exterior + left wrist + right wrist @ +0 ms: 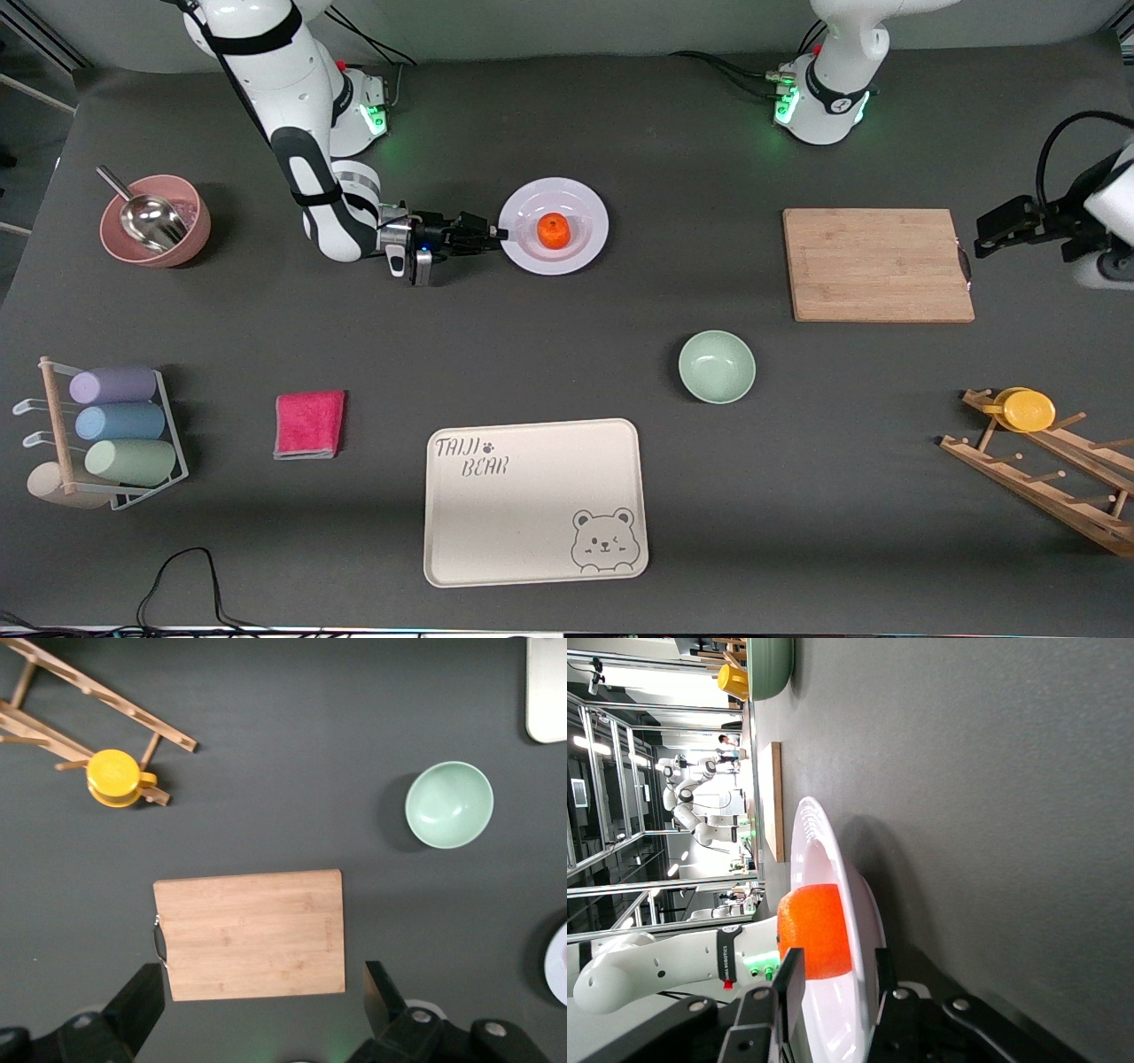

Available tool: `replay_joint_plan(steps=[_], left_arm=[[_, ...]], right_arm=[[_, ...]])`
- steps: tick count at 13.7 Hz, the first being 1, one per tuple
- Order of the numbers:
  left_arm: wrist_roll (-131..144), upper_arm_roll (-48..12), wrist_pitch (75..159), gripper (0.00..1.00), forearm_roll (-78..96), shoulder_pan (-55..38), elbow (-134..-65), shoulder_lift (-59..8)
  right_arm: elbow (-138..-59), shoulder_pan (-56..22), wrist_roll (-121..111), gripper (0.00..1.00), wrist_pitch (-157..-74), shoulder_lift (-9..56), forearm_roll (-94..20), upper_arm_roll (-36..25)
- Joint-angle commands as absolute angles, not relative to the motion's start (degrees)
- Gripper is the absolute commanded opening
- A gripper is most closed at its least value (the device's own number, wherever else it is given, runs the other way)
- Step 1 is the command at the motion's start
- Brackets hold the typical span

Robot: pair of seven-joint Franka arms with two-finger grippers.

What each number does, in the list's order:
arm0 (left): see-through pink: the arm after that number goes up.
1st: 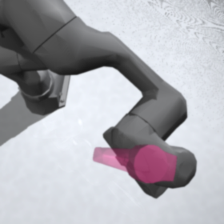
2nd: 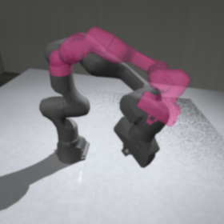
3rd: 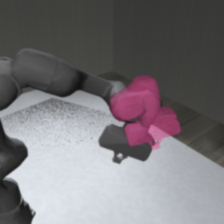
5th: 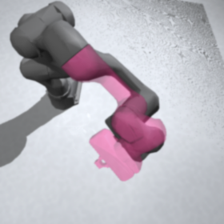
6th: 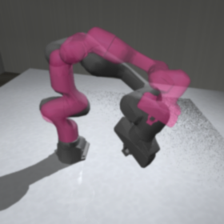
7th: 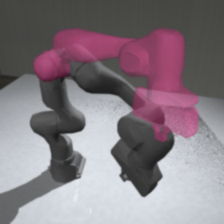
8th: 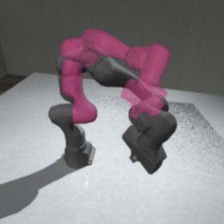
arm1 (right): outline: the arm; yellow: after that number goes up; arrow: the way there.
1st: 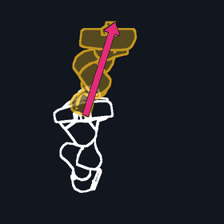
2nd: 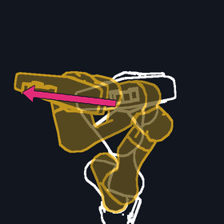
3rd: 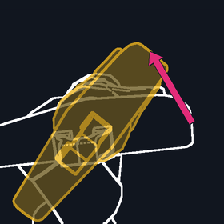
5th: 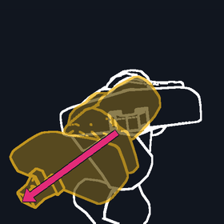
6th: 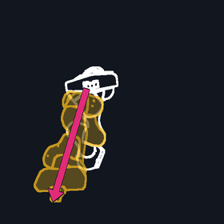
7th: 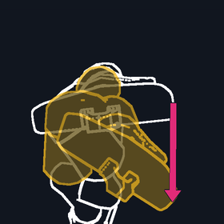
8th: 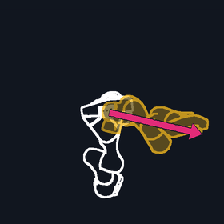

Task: Place orange and plate with both arms
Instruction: 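Grip the plate rim with the right gripper while the left gripper withdraws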

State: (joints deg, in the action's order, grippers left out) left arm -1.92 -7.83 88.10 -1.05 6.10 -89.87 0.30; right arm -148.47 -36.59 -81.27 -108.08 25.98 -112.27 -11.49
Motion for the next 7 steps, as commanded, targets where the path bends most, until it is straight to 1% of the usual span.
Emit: replay_joint_plan(steps=[1,2,4,5,6,7], left_arm=[[-2.6,-5.8,95.0,1.00,-0.4,4.4,-105.9,13.3],[-2.5,-5.7,94.8,1.00,-0.4,4.2,-107.5,15.2],[-2.2,-5.5,94.0,1.00,-0.5,3.7,-110.0,18.4],[-2.2,-5.6,93.6,1.00,-0.5,3.6,-110.5,18.9],[-2.5,-5.6,92.4,1.00,-0.5,3.3,-109.7,18.0],[-2.6,-5.6,91.9,1.00,-0.6,3.7,-108.4,16.5]], right_arm=[[-147.5,-37.2,-83.4,0.39,-108.8,27.3,-114.2,-10.5],[-147.5,-37.2,-83.4,0.39,-108.8,27.3,-114.2,-10.4],[-147.5,-37.2,-83.6,0.23,-108.8,27.2,-114.2,-10.0],[-147.5,-37.2,-84.8,0.14,-108.8,27.3,-114.3,-10.0],[-147.5,-37.2,-85.3,0.02,-108.8,27.3,-114.5,-10.0],[-147.5,-37.2,-85.4,0.00,-108.7,27.2,-114.5,-10.0]])
